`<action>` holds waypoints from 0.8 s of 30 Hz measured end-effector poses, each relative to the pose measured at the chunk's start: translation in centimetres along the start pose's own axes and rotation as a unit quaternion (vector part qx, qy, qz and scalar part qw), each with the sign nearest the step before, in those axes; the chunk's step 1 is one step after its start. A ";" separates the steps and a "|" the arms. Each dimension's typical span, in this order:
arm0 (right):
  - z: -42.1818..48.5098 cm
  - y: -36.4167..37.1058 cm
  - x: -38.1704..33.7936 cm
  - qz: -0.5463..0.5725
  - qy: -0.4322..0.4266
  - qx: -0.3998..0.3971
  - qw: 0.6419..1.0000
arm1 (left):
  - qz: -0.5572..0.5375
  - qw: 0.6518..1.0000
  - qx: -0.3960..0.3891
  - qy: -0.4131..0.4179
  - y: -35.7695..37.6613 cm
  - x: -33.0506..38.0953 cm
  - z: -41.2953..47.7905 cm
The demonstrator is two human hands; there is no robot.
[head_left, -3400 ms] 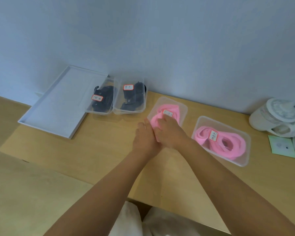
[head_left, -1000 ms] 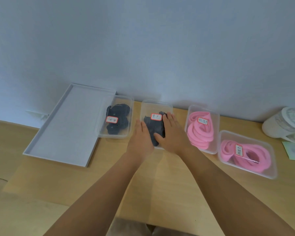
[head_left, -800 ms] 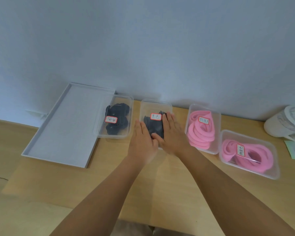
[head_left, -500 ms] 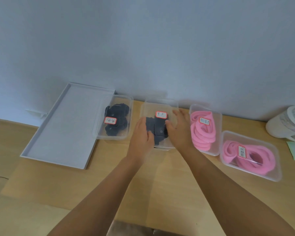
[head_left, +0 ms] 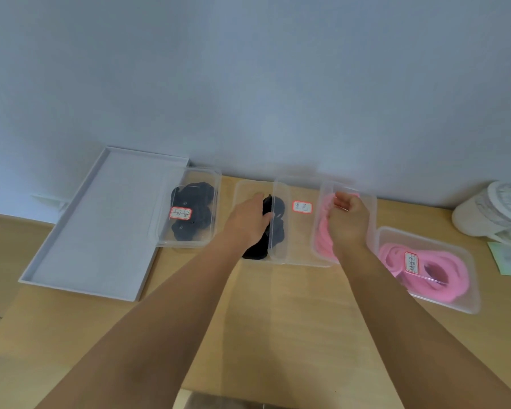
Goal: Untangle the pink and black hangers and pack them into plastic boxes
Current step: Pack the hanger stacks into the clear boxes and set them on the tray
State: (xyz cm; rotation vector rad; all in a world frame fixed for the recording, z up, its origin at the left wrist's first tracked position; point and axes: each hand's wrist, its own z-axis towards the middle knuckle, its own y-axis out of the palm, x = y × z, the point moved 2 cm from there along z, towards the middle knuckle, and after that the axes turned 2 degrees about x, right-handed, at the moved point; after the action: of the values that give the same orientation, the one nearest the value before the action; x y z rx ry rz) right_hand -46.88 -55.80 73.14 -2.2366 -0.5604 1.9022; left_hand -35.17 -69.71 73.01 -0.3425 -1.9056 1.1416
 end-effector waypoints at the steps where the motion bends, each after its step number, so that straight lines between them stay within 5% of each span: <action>1: -0.2 0.0 -0.1 -0.002 -0.005 -0.006 1.000 | 0.008 1.000 0.006 -0.001 0.2 0.0 0.3; 4: -0.4 0.1 -0.1 -0.014 -0.013 -0.010 1.000 | 0.030 0.999 0.031 -0.003 0.5 0.2 0.8; 10: -0.1 -0.4 0.0 -0.003 -0.007 -0.006 1.000 | -0.125 0.982 0.098 -0.102 -0.7 -0.4 1.1; 15: -0.4 -0.2 -0.3 0.014 -0.007 -0.011 1.000 | -0.014 0.993 0.101 -0.065 -1.4 0.0 1.0; 24: -0.6 -0.6 -0.1 0.006 -0.022 -0.018 1.000 | -0.056 0.987 0.095 -0.120 -2.5 -0.2 0.8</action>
State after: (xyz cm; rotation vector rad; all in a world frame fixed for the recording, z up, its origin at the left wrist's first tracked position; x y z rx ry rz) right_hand -46.44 -55.22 73.49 -2.2296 -0.5937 1.9679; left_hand -35.25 -71.69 74.80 0.0084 -1.9734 1.3245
